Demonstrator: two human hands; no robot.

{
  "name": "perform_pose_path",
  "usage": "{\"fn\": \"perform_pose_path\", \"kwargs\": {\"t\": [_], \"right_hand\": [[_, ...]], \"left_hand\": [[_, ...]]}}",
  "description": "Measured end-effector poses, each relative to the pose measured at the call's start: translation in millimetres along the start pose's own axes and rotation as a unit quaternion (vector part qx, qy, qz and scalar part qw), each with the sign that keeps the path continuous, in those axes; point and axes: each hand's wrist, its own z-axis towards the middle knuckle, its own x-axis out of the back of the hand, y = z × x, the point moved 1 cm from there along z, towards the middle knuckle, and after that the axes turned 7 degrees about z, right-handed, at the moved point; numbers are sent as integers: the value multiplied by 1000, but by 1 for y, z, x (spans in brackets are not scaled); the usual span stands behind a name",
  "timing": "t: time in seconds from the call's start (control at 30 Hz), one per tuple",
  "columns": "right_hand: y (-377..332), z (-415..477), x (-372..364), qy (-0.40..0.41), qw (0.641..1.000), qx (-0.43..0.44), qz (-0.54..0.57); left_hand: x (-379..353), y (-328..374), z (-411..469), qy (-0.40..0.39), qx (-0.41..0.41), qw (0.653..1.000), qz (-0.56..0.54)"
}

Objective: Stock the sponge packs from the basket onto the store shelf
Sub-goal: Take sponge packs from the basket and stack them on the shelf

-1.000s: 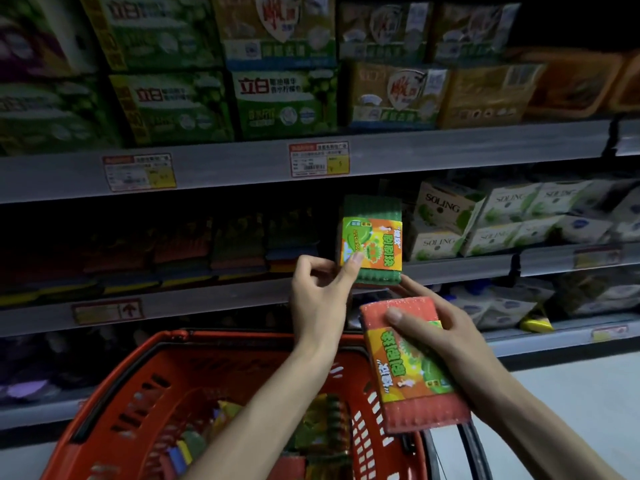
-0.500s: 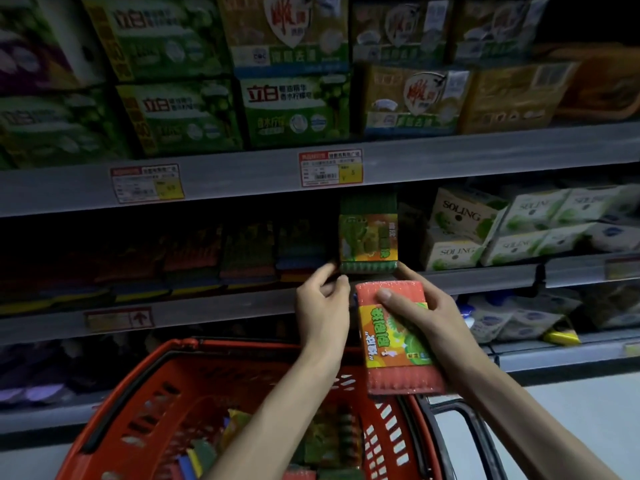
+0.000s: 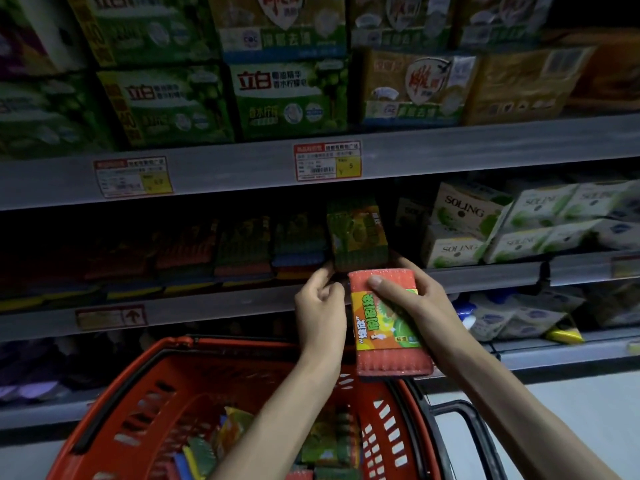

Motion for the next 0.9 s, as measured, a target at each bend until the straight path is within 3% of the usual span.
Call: {"fn": "perform_pose_path", "kwargs": {"t": [0.37,0.9], "right_hand": [[2,5,0,-6,1000,-9,1],[0,1,1,16,999,-33,-4]], "left_hand": [[-5,2,2,32,-3,999,34],[0,-3,3,-2,-21,998,66]]}}
